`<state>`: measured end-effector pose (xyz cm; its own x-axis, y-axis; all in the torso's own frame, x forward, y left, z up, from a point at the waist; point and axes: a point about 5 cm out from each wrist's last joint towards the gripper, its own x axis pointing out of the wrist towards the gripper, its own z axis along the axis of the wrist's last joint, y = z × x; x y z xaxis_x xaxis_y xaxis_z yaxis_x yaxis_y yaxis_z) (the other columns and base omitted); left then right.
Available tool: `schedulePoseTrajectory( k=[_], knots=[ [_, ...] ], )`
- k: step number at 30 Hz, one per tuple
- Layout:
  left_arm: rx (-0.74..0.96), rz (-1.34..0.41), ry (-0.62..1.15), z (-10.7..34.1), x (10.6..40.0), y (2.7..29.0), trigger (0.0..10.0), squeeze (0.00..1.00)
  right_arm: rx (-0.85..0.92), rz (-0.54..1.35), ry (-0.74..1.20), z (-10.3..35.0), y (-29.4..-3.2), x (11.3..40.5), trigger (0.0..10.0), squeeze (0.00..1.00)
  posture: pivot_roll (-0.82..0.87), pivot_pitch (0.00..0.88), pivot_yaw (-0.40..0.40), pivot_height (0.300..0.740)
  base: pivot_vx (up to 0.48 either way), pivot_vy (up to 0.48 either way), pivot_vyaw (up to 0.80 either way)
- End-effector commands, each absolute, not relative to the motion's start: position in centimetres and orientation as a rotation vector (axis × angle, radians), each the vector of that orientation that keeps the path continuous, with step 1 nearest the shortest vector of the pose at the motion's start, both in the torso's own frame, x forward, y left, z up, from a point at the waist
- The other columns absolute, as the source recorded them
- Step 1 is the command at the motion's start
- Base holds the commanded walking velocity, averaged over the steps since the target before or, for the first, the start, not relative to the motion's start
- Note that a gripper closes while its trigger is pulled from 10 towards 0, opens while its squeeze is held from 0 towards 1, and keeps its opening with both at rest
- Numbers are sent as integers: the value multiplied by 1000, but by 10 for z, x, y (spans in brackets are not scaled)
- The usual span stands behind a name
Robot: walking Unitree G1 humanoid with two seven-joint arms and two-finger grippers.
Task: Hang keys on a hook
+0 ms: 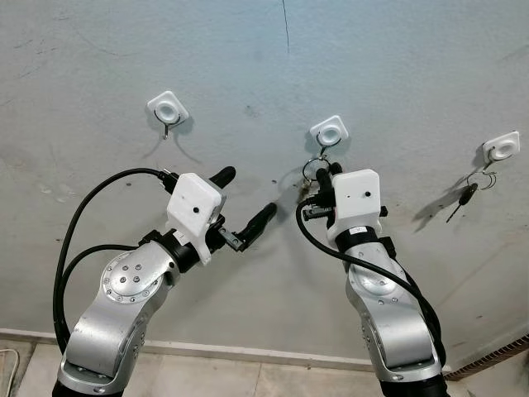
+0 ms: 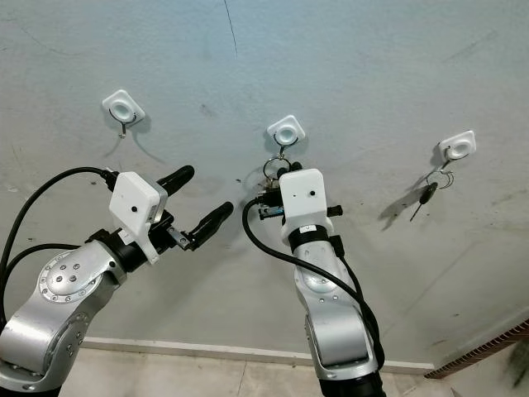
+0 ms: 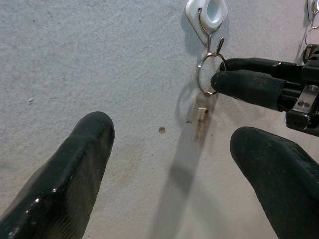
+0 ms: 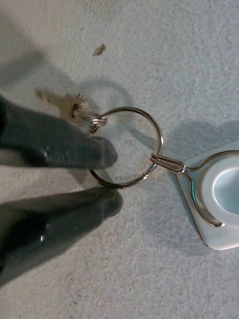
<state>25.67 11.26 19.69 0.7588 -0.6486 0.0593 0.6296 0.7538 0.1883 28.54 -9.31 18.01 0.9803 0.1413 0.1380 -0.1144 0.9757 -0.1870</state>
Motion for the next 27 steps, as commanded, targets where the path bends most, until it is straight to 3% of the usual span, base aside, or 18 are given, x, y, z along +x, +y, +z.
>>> schedulePoseTrajectory(
  k=[1, 27],
  knots=[
    [170, -717, -117, 196, 256, 111, 10000, 0, -174, 103, -124, 175, -100, 286, 10000, 1000, 190, 0, -83, 740, 0, 0, 0],
    [193, -384, -22, 163, 259, 153, 10000, 0, -51, 117, -162, 181, -140, 260, 10000, 1000, 160, 0, -92, 740, 0, 0, 0]
  ],
)
